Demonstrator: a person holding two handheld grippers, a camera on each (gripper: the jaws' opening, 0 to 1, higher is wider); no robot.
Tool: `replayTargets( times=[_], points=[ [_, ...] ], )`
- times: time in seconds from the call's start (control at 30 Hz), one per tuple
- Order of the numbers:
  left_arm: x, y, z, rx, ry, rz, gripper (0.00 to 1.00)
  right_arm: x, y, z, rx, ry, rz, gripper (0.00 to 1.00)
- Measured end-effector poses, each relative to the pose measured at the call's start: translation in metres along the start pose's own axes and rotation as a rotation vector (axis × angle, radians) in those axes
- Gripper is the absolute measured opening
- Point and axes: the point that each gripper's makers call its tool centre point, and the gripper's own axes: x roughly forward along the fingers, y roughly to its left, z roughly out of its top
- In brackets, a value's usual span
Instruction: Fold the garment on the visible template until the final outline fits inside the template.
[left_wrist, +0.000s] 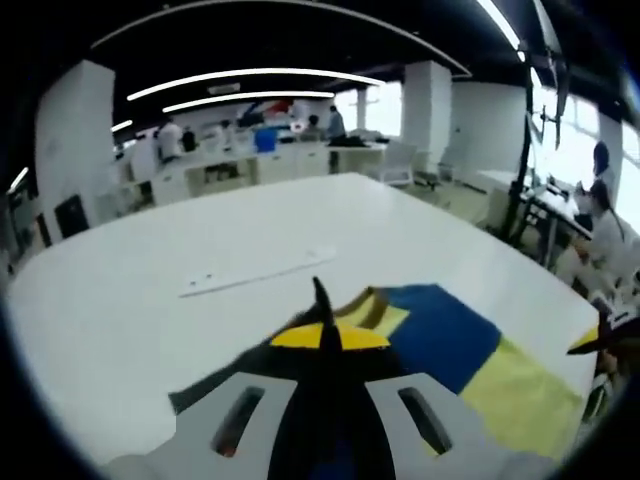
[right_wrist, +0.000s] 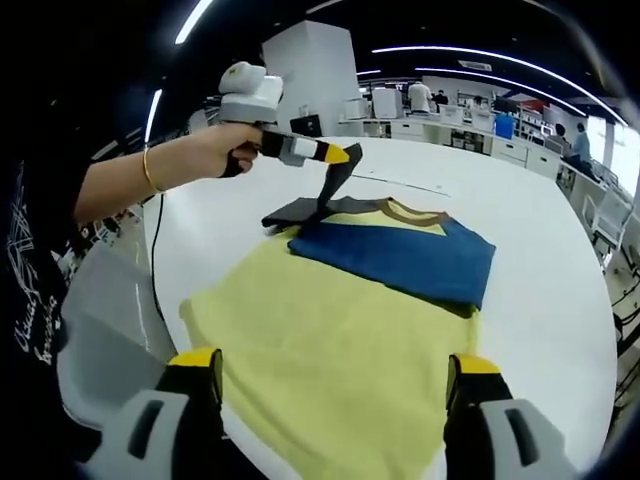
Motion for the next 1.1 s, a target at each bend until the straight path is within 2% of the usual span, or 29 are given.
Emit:
replayTargets(
  times=[0.47,0.7,1.1],
  points=[
    [0.011,-0.03,0.009,-0.029,-0.041,-0.072,0.0,-0.001,-0.005,-0.007,0.021,0.013,-0.015,0.93],
    [0.016,-0.048,0.008,-0.007,-0.038,-0.121,0.0,0.0,-0.004,-0.011,0.024,0.023,-0.019,0.94],
    [0.026,-0.077,0.01,-0.035,-0.035,-0.192,0.0,0.001,-0.005,-0.015,0.031,0.029,-0.023,0.94]
  ],
)
